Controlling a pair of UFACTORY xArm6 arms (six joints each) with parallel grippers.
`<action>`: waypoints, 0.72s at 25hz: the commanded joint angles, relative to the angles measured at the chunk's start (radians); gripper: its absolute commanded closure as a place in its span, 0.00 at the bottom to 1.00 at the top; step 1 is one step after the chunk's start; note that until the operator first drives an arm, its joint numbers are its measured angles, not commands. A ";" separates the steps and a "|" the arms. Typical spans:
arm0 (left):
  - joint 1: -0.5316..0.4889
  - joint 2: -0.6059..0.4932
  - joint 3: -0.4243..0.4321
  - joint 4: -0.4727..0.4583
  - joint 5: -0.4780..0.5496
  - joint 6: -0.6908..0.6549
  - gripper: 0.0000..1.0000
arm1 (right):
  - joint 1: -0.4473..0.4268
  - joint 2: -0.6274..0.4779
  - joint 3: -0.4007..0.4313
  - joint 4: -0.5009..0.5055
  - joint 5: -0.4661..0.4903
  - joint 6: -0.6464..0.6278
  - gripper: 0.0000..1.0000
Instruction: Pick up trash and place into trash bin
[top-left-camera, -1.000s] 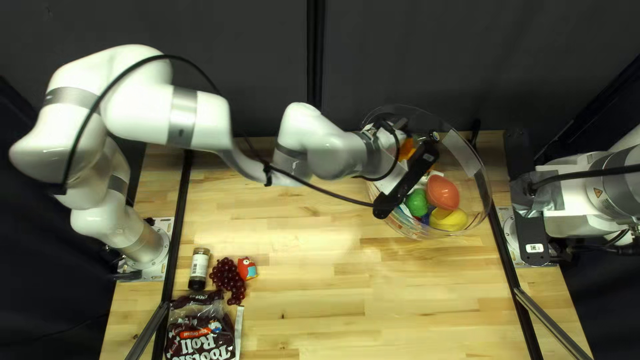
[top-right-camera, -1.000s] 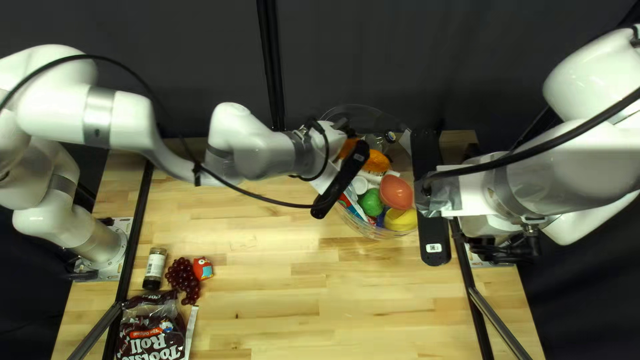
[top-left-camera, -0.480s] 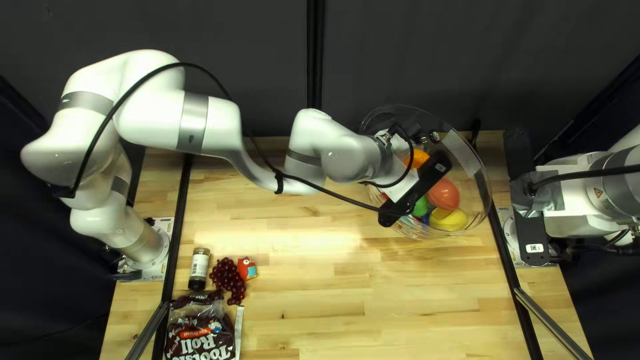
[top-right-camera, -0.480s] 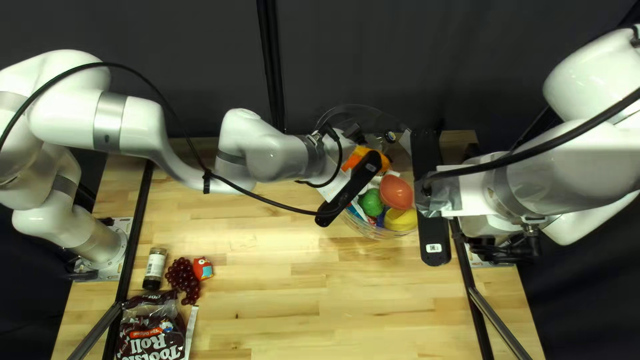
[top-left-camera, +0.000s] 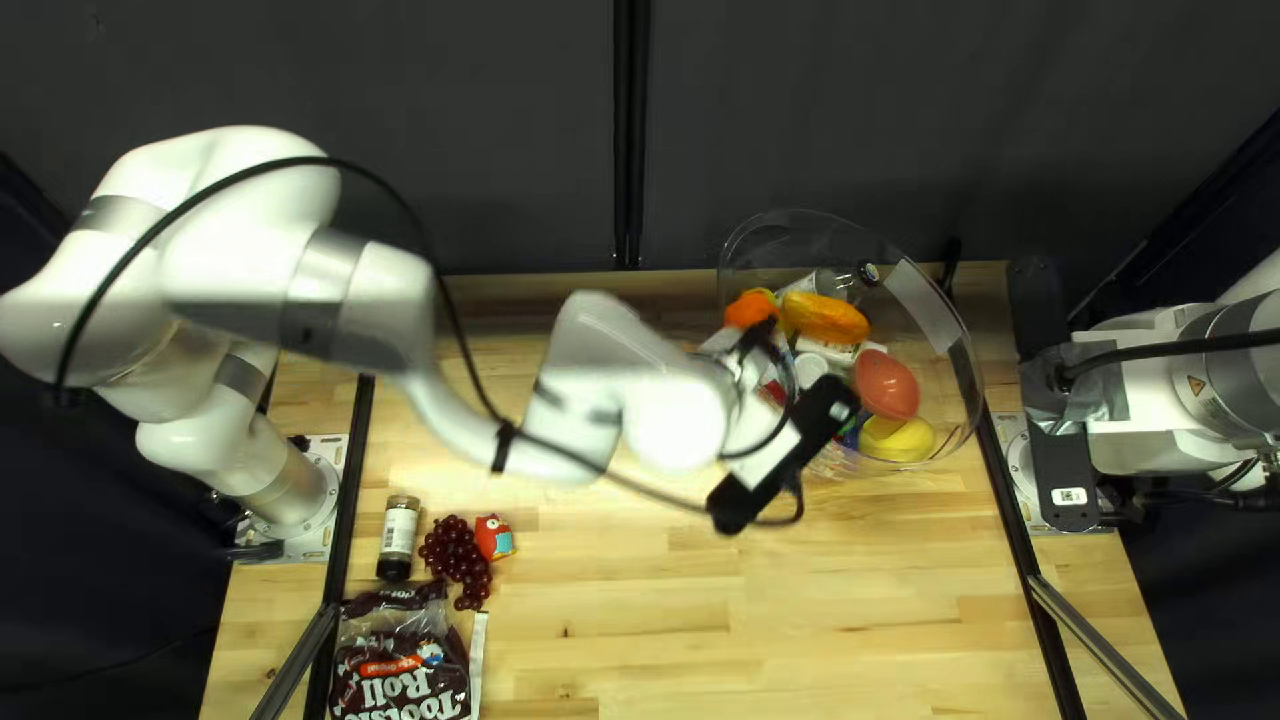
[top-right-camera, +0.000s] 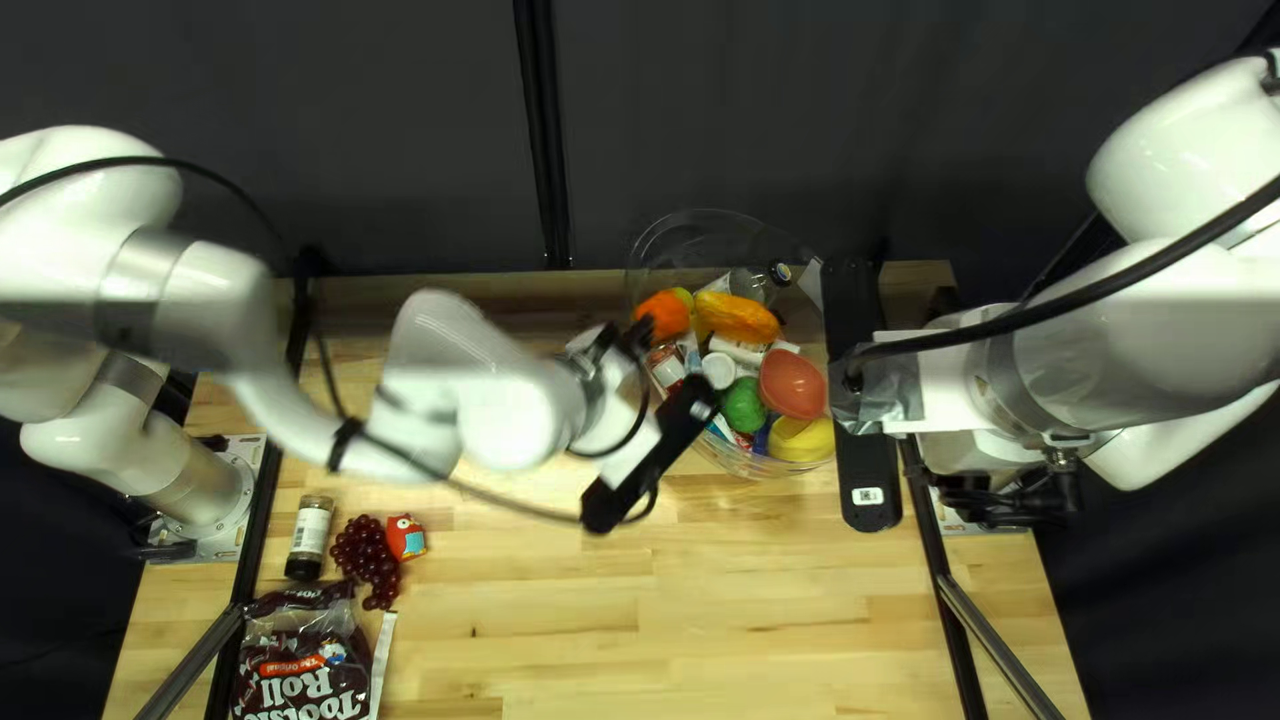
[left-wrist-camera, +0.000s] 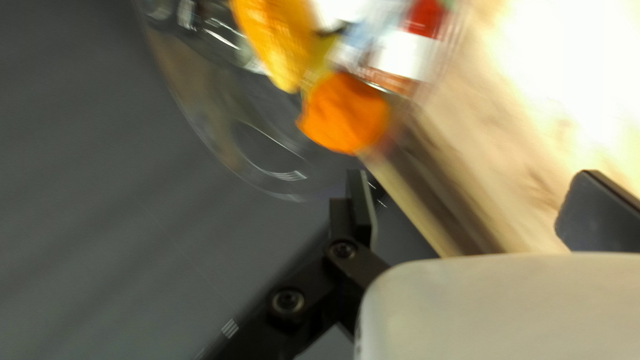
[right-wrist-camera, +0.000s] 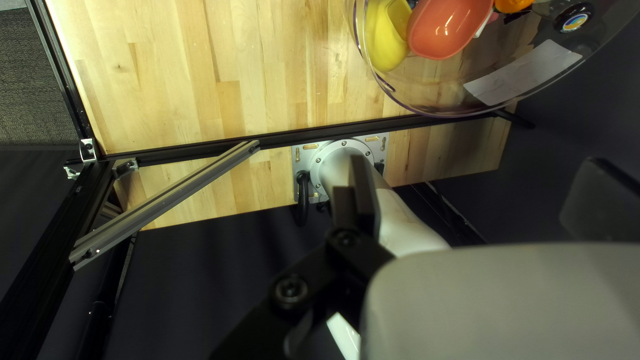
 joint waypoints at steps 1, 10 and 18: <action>-0.047 -0.043 0.066 -0.096 0.076 -0.081 0.00 | 0.000 0.000 0.000 0.000 0.000 0.000 0.00; 0.071 0.073 0.152 -0.324 0.002 -0.330 0.00 | 0.000 0.000 0.000 0.000 0.000 0.000 0.00; 0.170 -0.042 0.384 -0.543 -0.147 -0.563 0.00 | 0.000 0.000 0.000 0.000 0.000 0.000 0.00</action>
